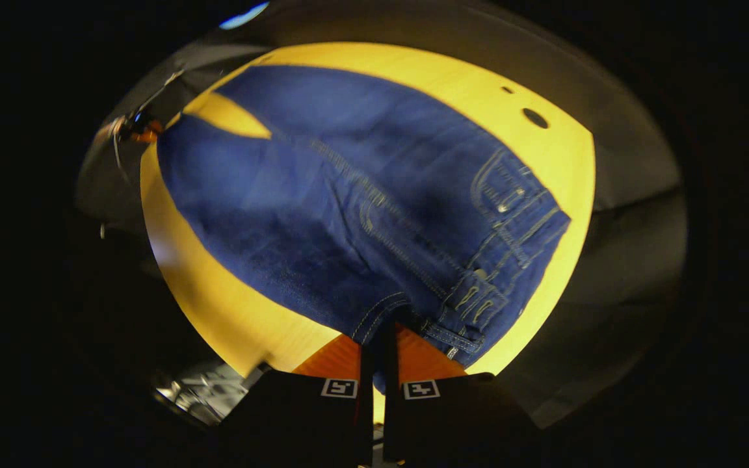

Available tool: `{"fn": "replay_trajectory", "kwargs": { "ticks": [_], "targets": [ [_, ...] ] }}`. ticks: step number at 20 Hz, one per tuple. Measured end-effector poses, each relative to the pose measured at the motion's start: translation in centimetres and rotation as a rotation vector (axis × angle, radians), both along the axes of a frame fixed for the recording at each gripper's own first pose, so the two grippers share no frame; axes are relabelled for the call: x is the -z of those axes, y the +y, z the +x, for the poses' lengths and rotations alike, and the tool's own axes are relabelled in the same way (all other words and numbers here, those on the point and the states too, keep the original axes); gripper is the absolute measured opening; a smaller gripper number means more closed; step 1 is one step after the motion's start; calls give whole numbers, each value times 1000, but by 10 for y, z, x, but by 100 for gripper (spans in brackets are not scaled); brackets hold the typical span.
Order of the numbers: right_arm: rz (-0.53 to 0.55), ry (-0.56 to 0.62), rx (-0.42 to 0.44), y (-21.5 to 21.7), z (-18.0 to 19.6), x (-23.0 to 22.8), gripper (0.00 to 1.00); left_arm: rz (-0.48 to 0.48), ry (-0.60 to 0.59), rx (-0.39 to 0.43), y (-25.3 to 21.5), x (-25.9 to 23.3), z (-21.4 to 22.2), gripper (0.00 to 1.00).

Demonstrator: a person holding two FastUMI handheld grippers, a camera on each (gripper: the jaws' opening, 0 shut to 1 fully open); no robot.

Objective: Grasp the waist and the cuffs of the jeans and fold them to make the two legs overlap; first hold the waist and fold one-third of the jeans toward the cuffs, then hold the cuffs and fold the remaining one-third in the same direction to finish folding.

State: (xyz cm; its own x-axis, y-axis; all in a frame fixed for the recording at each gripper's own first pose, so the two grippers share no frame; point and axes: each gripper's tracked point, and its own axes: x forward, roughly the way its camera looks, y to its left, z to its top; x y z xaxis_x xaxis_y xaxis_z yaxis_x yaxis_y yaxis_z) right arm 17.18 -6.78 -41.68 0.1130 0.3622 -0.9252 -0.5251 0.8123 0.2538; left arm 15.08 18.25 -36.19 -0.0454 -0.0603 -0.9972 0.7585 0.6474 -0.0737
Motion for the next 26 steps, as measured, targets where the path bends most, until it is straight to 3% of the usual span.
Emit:
{"fn": "replay_trajectory", "kwargs": {
  "ticks": [3, 6, 10, 12, 17, 19, 20, 21, 22, 23, 25, 26],
  "targets": [
    [116, -122, 189, 10, 56, -39, 10, -43, -88, -124, -12, -19, 54, 6],
    [182, -234, 335, 11, 111, -68, 10, -147, -158, -406, -32, -36, 110, 6],
    [169, -280, 387, 11, 140, -89, 10, -225, -285, -639, -48, -71, 151, 6],
    [203, -292, 482, 12, 174, -78, 10, -259, -290, -755, -51, -86, 169, 6],
    [121, -278, 623, 8, 226, -21, 10, -191, -403, -832, -65, -128, 215, 6],
    [51, -283, 646, 11, 236, 2, 12, -94, -516, -841, -68, -159, 224, 8],
    [77, -275, 661, 24, 244, 9, 11, -72, -579, -843, -72, -183, 233, 27],
    [99, -271, 673, 32, 246, 12, 37, -94, -631, -846, -84, -206, 245, 46],
    [138, -276, 687, 36, 250, 0, 49, -134, -691, -850, -94, -237, 257, 65],
    [188, -300, 706, 37, 255, -16, 66, -177, -757, -849, -96, -259, 267, 65],
    [268, -378, 772, 27, 267, -52, 100, -256, -840, -826, -111, -309, 265, 82],
    [294, -417, 814, 13, 270, -70, 100, -278, -859, -822, -116, -326, 258, 94]
  ]
}}
